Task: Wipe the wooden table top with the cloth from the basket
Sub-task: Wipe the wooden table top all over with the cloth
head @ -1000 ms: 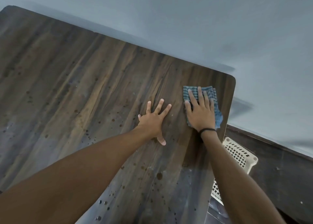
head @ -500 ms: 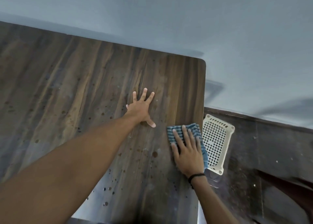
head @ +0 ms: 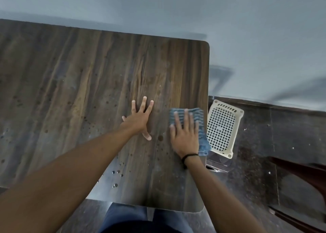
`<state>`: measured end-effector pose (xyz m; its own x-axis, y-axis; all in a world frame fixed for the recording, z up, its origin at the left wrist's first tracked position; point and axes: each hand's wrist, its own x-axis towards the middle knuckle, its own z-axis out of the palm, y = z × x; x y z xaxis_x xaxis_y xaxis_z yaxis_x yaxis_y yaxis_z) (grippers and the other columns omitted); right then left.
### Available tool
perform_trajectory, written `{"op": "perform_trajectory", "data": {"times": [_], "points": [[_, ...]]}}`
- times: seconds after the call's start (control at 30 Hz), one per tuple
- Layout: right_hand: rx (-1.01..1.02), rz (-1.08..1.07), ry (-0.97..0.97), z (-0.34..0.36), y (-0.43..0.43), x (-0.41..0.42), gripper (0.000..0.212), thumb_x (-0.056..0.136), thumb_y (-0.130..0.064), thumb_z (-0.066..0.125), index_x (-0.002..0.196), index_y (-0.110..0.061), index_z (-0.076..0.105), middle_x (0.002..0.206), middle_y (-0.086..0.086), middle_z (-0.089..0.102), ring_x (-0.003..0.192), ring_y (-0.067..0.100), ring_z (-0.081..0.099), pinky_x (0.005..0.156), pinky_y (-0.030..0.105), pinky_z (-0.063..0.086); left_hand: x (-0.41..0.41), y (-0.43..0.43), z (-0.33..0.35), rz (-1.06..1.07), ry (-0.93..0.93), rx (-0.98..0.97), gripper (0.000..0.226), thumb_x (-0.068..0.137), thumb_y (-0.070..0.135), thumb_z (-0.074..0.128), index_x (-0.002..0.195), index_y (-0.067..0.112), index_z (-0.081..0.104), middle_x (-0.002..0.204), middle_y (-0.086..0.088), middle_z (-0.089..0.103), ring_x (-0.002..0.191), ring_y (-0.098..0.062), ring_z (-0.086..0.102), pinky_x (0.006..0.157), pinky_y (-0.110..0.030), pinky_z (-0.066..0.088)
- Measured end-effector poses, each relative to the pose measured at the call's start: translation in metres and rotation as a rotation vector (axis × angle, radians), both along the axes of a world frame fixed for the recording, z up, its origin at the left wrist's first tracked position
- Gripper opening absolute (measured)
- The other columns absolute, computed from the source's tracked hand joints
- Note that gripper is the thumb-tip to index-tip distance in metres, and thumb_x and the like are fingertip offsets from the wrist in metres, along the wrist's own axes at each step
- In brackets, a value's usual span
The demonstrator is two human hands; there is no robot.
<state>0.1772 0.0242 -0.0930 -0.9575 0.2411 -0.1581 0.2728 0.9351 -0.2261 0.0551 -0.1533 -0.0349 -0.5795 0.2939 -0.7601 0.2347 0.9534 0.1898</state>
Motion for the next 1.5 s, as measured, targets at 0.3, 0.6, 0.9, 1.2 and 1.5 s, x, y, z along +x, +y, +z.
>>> {"op": "perform_trajectory", "data": {"times": [0.3, 0.6, 0.9, 1.2, 1.5], "points": [[0.016, -0.137, 0.039, -0.002, -0.019, 0.004, 0.060, 0.105, -0.050, 0.027, 0.161, -0.029, 0.020, 0.169, 0.006, 0.008, 0.156, 0.025, 0.004, 0.125, 0.048, -0.002, -0.005, 0.005, -0.001, 0.002, -0.003, -0.030, 0.163, 0.055, 0.042, 0.098, 0.148, 0.039, -0.036, 0.145, 0.013, -0.056, 0.142, -0.039, -0.039, 0.101, -0.083, 0.021], [-0.014, -0.140, 0.026, 0.001, -0.001, -0.024, 0.060, 0.106, -0.053, 0.022, 0.161, -0.032, 0.015, 0.169, 0.002, 0.001, 0.156, 0.022, -0.002, 0.126, 0.047, -0.002, -0.007, 0.004, 0.002, -0.011, 0.016, -0.040, 0.164, 0.051, 0.045, 0.098, 0.150, 0.040, -0.032, 0.148, 0.014, -0.052, 0.146, -0.039, -0.034, 0.101, -0.082, 0.026], [-0.019, 0.003, 0.011, 0.005, 0.012, -0.018, 0.058, 0.106, -0.053, 0.019, 0.161, -0.035, 0.010, 0.169, 0.001, -0.001, 0.156, 0.021, -0.004, 0.126, 0.047, -0.003, -0.007, 0.000, 0.001, -0.025, 0.036, -0.021, 0.165, 0.049, 0.047, 0.098, 0.150, 0.041, -0.031, 0.150, 0.015, -0.050, 0.146, -0.039, -0.032, 0.102, -0.082, 0.027], [0.008, 0.010, 0.018, 0.005, 0.005, 0.008, 0.060, 0.106, -0.053, 0.021, 0.161, -0.032, 0.013, 0.169, 0.002, 0.001, 0.156, 0.022, -0.001, 0.125, 0.046, -0.002, -0.007, -0.001, 0.001, -0.029, 0.052, -0.023, 0.164, 0.048, 0.048, 0.098, 0.151, 0.040, -0.029, 0.153, 0.014, -0.047, 0.147, -0.039, -0.031, 0.102, -0.080, 0.030], [0.000, 0.101, 0.035, 0.000, -0.002, 0.039, 0.060, 0.105, -0.053, 0.024, 0.161, -0.034, 0.014, 0.169, 0.000, 0.005, 0.156, 0.022, 0.003, 0.126, 0.047, 0.000, 0.007, -0.002, 0.008, 0.022, 0.049, 0.006, 0.155, 0.057, 0.042, 0.096, 0.155, 0.039, -0.023, 0.154, 0.017, -0.044, 0.148, -0.036, -0.030, 0.105, -0.082, 0.019]]}}
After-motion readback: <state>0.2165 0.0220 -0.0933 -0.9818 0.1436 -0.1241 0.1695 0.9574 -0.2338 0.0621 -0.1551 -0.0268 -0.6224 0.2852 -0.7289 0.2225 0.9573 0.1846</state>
